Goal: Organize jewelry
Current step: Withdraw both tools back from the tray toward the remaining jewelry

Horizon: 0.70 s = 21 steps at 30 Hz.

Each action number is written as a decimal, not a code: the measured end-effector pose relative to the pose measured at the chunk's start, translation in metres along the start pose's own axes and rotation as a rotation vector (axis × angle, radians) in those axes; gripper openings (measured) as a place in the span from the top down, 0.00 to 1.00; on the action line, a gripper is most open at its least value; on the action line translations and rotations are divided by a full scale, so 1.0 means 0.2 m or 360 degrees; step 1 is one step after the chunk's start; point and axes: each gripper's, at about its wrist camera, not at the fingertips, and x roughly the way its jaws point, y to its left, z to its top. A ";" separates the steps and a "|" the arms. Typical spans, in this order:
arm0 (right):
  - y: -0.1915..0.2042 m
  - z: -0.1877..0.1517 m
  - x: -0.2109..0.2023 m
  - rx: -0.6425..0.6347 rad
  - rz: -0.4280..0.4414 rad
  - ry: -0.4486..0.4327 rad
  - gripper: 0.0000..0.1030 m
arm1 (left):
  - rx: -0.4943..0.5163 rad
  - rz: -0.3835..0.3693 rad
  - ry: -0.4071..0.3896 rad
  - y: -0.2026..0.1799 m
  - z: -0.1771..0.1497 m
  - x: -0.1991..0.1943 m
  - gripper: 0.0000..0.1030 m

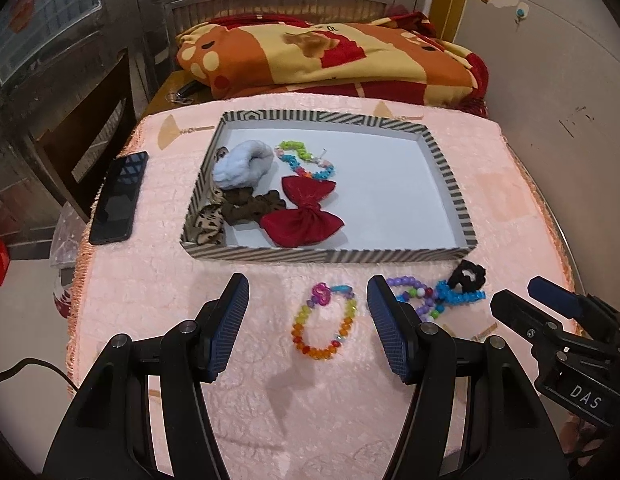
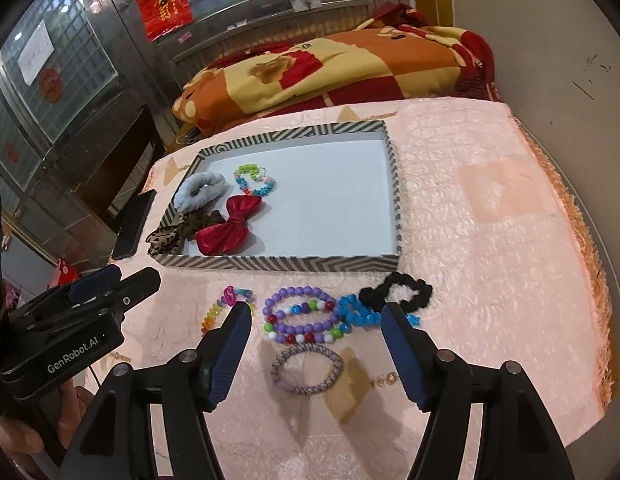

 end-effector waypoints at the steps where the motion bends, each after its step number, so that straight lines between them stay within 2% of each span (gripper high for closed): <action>1: -0.01 -0.01 -0.01 0.0007 -0.0003 0.0001 0.37 | 0.0005 -0.0005 0.0004 -0.01 0.00 0.00 0.40; 21: -0.13 -0.06 0.01 0.0062 -0.0033 0.0056 0.37 | 0.0082 -0.0021 0.0068 -0.14 -0.06 0.06 0.40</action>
